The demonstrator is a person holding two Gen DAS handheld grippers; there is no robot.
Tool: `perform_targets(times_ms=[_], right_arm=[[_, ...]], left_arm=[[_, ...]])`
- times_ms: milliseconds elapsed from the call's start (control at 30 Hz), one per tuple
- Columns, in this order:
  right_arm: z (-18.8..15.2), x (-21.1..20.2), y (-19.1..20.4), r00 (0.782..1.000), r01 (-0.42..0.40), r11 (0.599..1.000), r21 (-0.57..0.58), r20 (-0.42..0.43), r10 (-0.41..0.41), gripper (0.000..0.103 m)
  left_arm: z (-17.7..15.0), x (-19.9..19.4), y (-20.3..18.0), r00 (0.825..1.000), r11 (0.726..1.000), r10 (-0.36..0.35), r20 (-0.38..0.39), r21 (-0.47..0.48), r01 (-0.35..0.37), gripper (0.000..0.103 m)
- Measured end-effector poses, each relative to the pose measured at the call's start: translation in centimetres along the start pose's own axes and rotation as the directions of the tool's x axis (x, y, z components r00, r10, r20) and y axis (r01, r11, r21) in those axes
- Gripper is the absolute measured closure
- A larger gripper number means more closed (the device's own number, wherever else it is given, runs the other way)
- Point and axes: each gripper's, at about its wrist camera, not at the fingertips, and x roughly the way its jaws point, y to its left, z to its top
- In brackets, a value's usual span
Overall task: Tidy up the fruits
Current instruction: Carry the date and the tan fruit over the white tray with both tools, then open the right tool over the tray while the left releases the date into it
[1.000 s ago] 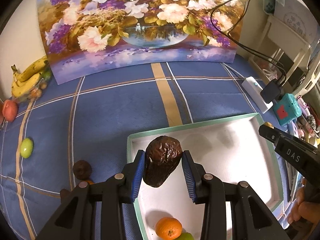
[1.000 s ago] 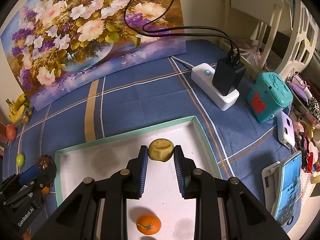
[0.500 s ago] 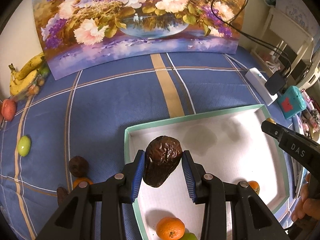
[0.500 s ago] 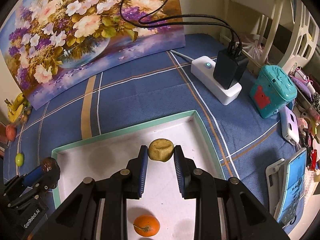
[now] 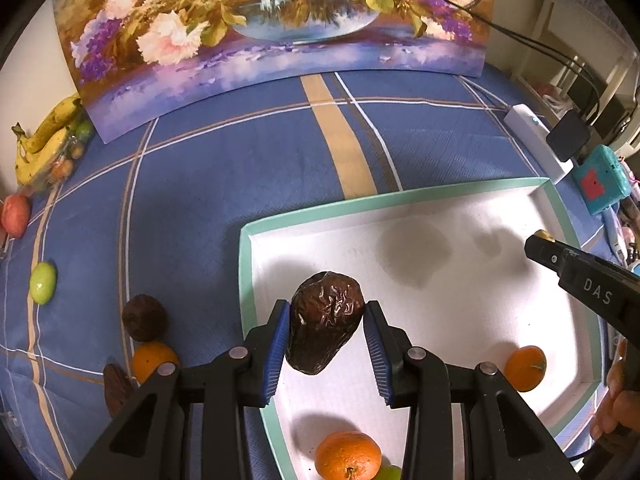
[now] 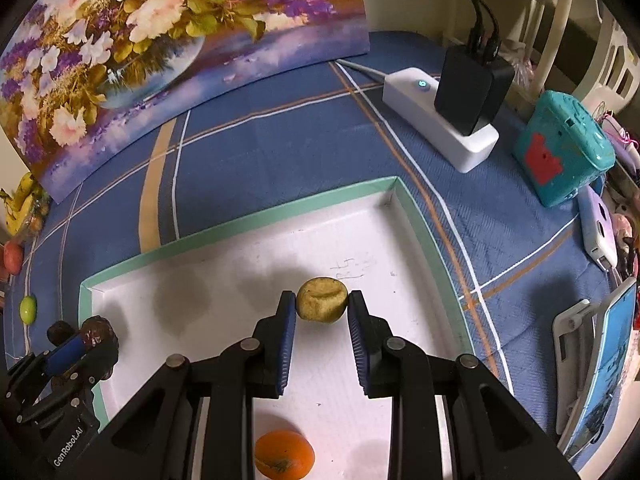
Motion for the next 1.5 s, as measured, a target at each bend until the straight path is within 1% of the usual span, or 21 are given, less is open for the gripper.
perform_targets(times_ms=[267, 367, 700, 867, 967, 1233, 1367, 1500], right_arm=[[-0.1, 0.3, -0.2, 1.000, 0.005, 1.000, -0.004, -0.016, -0.005, 0.075], [0.0, 0.7, -0.3, 1.000, 0.004, 1.000, 0.000, -0.024, -0.004, 0.075], [0.1, 0.7, -0.2, 1.000, 0.008, 1.000, 0.001, -0.020, -0.008, 0.075], [0.0, 0.4, -0.2, 1.000, 0.008, 1.000, 0.001, -0.018, -0.008, 0.074], [0.1, 0.0, -0.3, 1.000, 0.008, 1.000, 0.001, -0.008, -0.008, 0.073], [0.6, -2.1, -0.2, 0.999, -0.001, 1.000, -0.009, 0.042, 0.002, 0.073], [0.8, -3.2, -0.1, 0.997, -0.011, 1.000, -0.019, 0.075, 0.012, 0.073], [1.0, -3.7, 0.0, 0.996, -0.020, 0.999, -0.026, 0.083, 0.022, 0.073]], left_arm=[[-0.4, 1.0, -0.3, 1.000, 1.000, 0.016, -0.026, 0.009, -0.016, 0.063], [-0.4, 1.0, -0.3, 1.000, 1.000, 0.019, -0.023, 0.009, -0.019, 0.063], [-0.4, 1.0, -0.2, 0.999, 1.000, 0.013, -0.035, -0.006, -0.013, 0.062], [-0.2, 0.8, 0.1, 0.999, 1.000, 0.000, -0.038, -0.019, -0.001, 0.060], [-0.1, 0.5, 0.3, 0.999, 1.000, -0.004, -0.036, -0.028, 0.003, 0.057], [-0.2, -0.9, 0.6, 1.000, 0.999, -0.024, -0.010, -0.044, 0.023, 0.056], [-0.1, -1.7, 0.9, 0.999, 0.997, -0.043, 0.005, -0.070, 0.043, 0.055], [0.1, -2.4, 1.6, 0.999, 0.995, -0.043, 0.023, -0.094, 0.045, 0.055]])
